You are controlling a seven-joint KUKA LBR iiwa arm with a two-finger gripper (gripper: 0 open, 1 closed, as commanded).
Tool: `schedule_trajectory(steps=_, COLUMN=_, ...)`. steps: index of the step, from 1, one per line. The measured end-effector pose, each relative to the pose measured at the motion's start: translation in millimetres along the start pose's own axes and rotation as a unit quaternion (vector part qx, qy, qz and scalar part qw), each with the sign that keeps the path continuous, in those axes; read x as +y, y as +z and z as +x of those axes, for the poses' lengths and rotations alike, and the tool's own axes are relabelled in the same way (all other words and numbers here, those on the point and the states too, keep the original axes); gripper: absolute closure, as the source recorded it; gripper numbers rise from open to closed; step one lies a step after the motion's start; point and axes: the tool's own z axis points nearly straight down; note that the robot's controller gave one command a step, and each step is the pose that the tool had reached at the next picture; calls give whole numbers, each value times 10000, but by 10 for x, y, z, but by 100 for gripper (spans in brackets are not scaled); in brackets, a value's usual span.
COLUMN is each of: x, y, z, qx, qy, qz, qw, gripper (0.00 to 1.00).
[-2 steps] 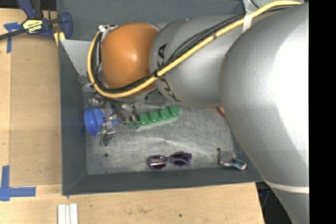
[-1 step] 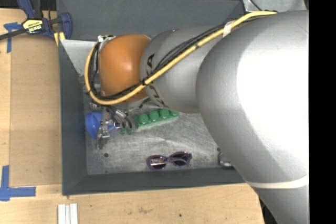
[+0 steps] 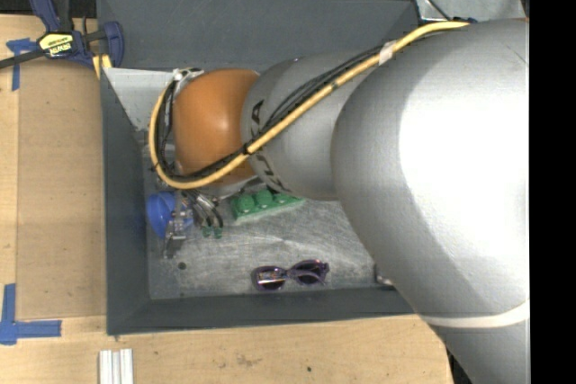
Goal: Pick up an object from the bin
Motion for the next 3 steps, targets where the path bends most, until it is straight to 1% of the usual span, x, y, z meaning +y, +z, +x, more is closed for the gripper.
schedule_trajectory(steps=1, x=0, y=0, z=0, qx=0, qy=1, qz=0, qw=10000, gripper=100)
schedule_trajectory(steps=2, x=-7, y=-47, z=13, qx=39, qy=2, qz=19, qw=10000, gripper=100)
schedule_trajectory(steps=3, x=-25, y=-219, z=42, qx=118, qy=1, qz=59, qw=9999, gripper=100)
